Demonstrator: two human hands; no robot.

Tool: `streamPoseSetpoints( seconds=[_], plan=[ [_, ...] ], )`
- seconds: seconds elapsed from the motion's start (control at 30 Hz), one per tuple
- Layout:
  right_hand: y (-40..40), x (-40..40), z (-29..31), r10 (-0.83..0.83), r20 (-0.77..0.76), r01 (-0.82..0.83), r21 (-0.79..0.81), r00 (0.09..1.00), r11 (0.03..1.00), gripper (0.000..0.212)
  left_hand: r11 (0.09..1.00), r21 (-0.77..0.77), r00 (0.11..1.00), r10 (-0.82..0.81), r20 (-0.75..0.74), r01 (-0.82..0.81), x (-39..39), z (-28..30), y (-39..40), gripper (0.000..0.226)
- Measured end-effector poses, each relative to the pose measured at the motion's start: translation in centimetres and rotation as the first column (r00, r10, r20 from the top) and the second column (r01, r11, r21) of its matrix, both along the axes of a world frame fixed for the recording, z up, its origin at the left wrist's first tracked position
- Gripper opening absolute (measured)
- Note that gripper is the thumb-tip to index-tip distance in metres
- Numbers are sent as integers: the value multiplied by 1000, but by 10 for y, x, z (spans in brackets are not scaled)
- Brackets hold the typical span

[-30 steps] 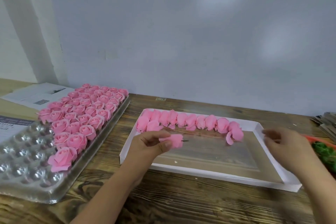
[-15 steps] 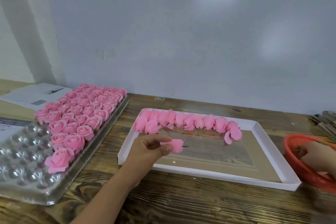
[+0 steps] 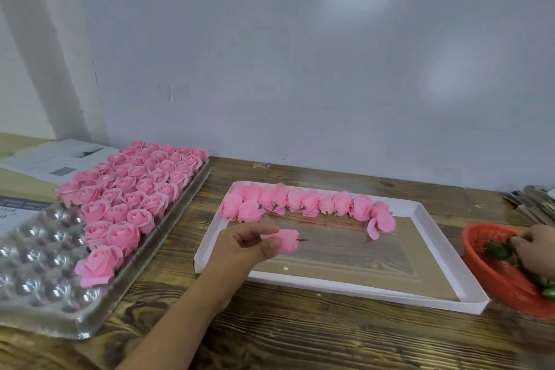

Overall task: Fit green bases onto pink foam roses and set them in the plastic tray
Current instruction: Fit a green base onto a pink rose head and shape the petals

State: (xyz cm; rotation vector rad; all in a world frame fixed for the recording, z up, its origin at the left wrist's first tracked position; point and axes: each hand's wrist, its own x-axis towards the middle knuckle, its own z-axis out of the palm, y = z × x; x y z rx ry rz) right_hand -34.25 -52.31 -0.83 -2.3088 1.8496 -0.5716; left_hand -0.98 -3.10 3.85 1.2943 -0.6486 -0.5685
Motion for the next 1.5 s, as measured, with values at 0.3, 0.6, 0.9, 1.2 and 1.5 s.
streamPoseSetpoints(
  seconds=[0.3,0.6,0.9,1.2,1.5],
  plan=[
    [192,73,81,103,739,-384,222,666,896,15,1000,-10,999,-16,-30,16,1,0,1,27],
    [289,167,66,282,762,-654,235,583,719,15,1000,-6,998,-18,-59,18,-3,0,3,20],
    [313,194,39,494,684,-748,114,536,654,27,1000,-7,998,-14,-59,14,-3,-2,3,19],
    [319,191,31,670,528,-764,-60,522,642,28,1000,-15,999,-7,-47,6,-2,-6,2,20],
    [329,187,33,476,761,-817,120,441,565,50,1000,-24,1000,-3,-13,3,-3,-7,2,17]
  ],
)
